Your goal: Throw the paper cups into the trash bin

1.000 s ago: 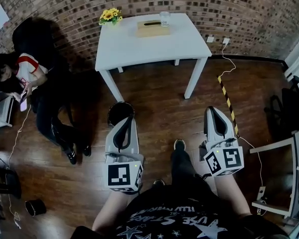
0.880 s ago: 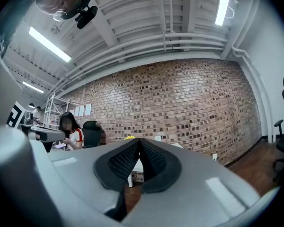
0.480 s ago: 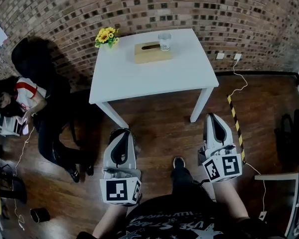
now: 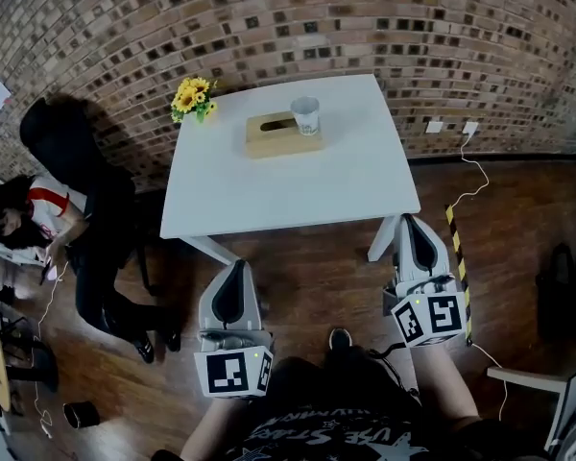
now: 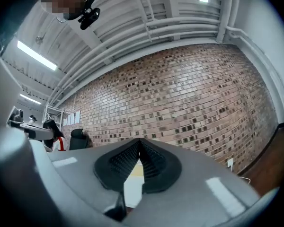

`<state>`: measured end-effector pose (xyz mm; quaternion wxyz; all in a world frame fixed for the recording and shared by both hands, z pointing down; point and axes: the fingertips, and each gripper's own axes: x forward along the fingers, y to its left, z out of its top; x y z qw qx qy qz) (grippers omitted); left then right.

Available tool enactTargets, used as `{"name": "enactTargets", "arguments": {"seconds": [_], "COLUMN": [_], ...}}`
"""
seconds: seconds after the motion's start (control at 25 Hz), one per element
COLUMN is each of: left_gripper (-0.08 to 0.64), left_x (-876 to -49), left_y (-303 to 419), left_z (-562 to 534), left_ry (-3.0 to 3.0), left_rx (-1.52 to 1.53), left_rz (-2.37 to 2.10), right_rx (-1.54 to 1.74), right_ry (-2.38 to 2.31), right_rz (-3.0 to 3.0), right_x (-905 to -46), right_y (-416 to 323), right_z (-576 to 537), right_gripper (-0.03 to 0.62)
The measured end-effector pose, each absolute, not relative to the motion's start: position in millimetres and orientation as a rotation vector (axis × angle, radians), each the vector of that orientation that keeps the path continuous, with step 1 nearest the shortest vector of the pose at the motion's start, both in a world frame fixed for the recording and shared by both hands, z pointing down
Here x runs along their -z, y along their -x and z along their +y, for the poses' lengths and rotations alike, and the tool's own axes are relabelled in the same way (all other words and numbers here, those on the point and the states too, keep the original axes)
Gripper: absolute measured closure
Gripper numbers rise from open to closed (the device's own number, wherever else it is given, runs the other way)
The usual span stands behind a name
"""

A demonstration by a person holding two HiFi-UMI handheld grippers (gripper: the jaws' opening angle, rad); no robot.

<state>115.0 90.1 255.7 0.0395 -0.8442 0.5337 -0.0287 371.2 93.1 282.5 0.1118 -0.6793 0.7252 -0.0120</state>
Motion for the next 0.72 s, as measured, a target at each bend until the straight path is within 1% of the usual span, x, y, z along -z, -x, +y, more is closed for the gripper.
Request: {"name": "enactTargets", "arguments": {"seconds": [0.36,0.72], "left_gripper": [0.555,0.555], "left_x": [-276,-299], "left_y": [-107,-110], "left_z": [38,-45], "left_ry": [2.607,2.721], "left_rx": [0.119,0.096], "left_rz": [1.680,1.561], "right_rx": [0.051,0.054], "right_ry": [1.992,1.986], "right_rz": [2.226,2.261], "right_x": [-297,-306], "right_y": [-356,-329], "right_z": [55,-13], "right_gripper": [0.584,0.584]}}
